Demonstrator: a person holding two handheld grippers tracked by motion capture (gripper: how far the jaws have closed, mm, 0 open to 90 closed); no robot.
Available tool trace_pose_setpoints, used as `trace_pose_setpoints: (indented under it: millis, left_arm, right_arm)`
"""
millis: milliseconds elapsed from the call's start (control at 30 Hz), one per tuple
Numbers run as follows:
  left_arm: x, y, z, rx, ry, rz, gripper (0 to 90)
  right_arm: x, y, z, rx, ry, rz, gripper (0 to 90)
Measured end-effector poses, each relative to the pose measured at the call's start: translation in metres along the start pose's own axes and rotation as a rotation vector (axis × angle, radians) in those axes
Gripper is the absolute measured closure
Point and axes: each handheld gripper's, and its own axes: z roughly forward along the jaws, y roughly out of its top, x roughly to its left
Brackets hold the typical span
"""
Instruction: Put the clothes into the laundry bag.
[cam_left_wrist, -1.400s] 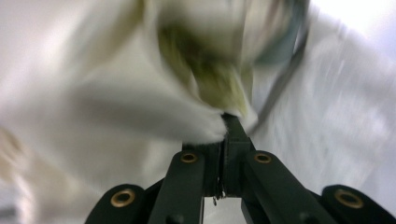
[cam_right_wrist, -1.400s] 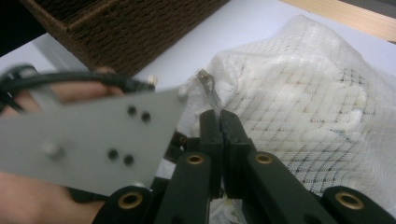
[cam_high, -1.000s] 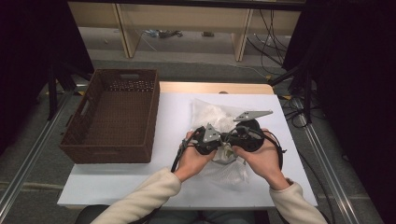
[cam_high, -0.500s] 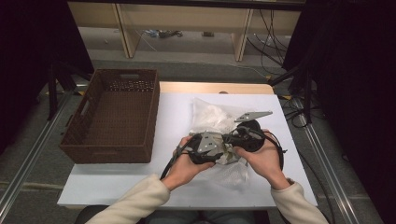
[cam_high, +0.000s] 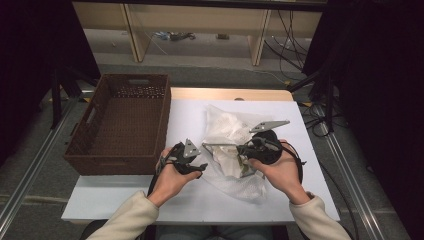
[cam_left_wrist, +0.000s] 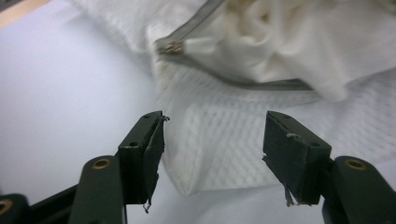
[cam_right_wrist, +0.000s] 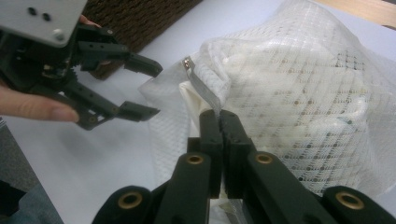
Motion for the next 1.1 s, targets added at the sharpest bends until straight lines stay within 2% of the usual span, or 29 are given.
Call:
trace_pose_setpoints:
  millis: [33,100,167,200,233,267,300,367,400,433,500,533,567,633,700,767,800,833,867,933,1000,1033,1067,1100]
  left_arm:
    - [0.002,0.0,0.002,0.005,0.004,-0.008,37.3]
    - [0.005,-0.002,0.007,0.014,-0.02,-0.061,37.2]
    - [0.005,-0.004,0.014,0.026,-0.023,-0.085,37.8]
    - [0.005,-0.004,0.017,0.032,-0.032,-0.094,38.5]
    - [0.004,-0.005,0.019,0.041,-0.031,-0.096,39.7]
    - [0.004,-0.005,0.021,0.05,-0.034,-0.074,42.2]
    - [0.003,-0.005,0.023,0.056,-0.045,-0.089,46.7]
    - [0.002,-0.005,0.024,0.076,-0.061,-0.07,60.6]
    - [0.001,-0.004,0.023,0.092,-0.084,-0.065,68.7]
    - [-0.001,-0.003,0.021,0.096,-0.102,-0.07,74.7]
    - [-0.005,-0.003,0.014,0.104,-0.129,-0.056,84.3]
    - [-0.007,-0.003,0.009,0.115,-0.149,-0.053,85.6]
    - [-0.01,-0.003,0.004,0.107,-0.143,-0.04,86.3]
    - [-0.015,-0.005,-0.006,0.094,-0.143,-0.028,86.7]
    - [-0.019,-0.008,-0.014,0.093,-0.159,-0.033,86.8]
    - [-0.023,-0.011,-0.022,0.094,-0.167,-0.032,86.9]
    - [-0.025,-0.013,-0.025,0.094,-0.177,-0.032,86.9]
    - [-0.028,-0.014,-0.028,0.092,-0.181,-0.027,86.9]
    - [-0.03,-0.016,-0.031,0.097,-0.183,-0.018,86.9]
    - [-0.036,-0.02,-0.034,0.085,-0.206,-0.03,86.9]
    - [-0.041,-0.022,-0.037,0.088,-0.214,-0.026,86.8]
    - [-0.042,-0.023,-0.039,0.086,-0.225,-0.011,86.7]
    - [-0.043,-0.024,-0.04,0.096,-0.221,-0.012,86.6]
    - [-0.043,-0.025,-0.041,0.102,-0.227,0.001,86.5]
  right_arm:
    - [0.001,0.0,0.0,0.007,0.001,0.02,90.0]
    - [0.001,0.0,0.001,0.004,-0.003,0.008,90.0]
    - [0.001,0.0,0.001,0.005,-0.003,0.012,90.0]
    - [0.001,-0.001,0.003,-0.01,-0.002,0.009,90.0]
    - [0.002,-0.001,0.002,-0.002,-0.003,0.023,90.0]
    - [0.002,0.0,0.002,-0.001,-0.006,0.015,90.0]
    - [0.001,0.0,0.002,-0.004,-0.005,0.01,90.0]
    - [0.002,0.0,0.002,0.0,-0.005,0.015,90.0]
    - [0.002,0.0,0.002,0.009,-0.006,0.008,89.9]
    - [0.003,0.0,0.002,0.014,0.003,0.025,89.9]
    - [0.002,0.0,0.004,0.018,0.018,0.003,89.9]
    - [0.002,0.0,0.003,0.025,0.012,0.006,89.9]
    - [0.003,-0.001,0.005,0.012,0.005,0.014,89.9]
    - [0.002,-0.001,0.005,0.024,0.023,0.007,89.9]
    - [0.003,-0.001,0.006,0.01,0.006,0.013,89.9]
    - [0.002,0.0,0.003,0.031,0.013,0.018,89.9]
    - [0.001,0.0,0.003,0.026,0.001,0.009,89.9]
    - [0.002,-0.001,0.004,0.026,0.004,0.02,89.9]
    - [0.001,-0.001,0.004,0.027,0.005,0.016,89.9]
    - [0.002,-0.001,0.005,0.027,-0.006,0.028,89.9]
    - [0.001,-0.002,0.006,0.036,0.001,0.001,89.8]
    - [0.001,-0.003,0.008,0.018,-0.009,-0.004,89.8]
    - [0.002,-0.003,0.007,0.046,0.001,0.006,89.9]
    - [0.002,-0.004,0.008,0.04,-0.005,-0.001,89.9]
